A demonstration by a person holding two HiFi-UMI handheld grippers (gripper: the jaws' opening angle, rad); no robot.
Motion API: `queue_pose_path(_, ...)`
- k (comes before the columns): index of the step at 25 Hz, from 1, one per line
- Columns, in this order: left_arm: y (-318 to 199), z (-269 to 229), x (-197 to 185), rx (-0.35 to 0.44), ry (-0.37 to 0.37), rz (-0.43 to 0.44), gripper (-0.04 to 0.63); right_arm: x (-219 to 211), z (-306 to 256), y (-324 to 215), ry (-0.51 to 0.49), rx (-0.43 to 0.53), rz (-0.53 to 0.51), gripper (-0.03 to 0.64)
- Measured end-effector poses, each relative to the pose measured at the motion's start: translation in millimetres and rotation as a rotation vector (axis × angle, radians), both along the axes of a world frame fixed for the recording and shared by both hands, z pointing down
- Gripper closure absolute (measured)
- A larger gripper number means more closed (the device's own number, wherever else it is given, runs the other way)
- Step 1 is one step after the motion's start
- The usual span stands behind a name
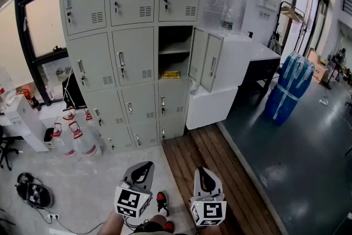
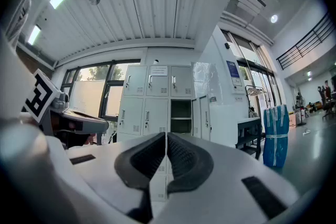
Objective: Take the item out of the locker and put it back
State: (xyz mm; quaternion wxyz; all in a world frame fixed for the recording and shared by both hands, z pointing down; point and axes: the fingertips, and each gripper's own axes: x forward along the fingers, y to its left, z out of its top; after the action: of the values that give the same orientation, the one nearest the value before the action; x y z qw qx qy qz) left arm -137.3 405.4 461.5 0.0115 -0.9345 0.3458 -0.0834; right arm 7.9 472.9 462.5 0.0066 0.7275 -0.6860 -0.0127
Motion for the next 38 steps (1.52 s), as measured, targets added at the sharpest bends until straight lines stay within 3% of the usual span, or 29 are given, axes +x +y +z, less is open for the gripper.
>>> queue_pose_path(22, -52.5, 11.9, 13.3, -0.024, 0.005, -0.007, 0.572, 10.3, 14.7, -53.1, 0.009, -0.017, -0.017, 0.592)
queue_pose_path(29, -127.4, 13.8, 39.7, -0.001, 0.021, -0.024, 0.572, 37.5, 21.1, -129.6, 0.017, -0.010, -0.036, 0.592)
queue_pose_path(38, -291.0, 1.5, 83.0, -0.006, 0.014, -0.056, 0.572, 79.4, 13.4, -295.2, -0.007, -0.023, -0.071, 0.592)
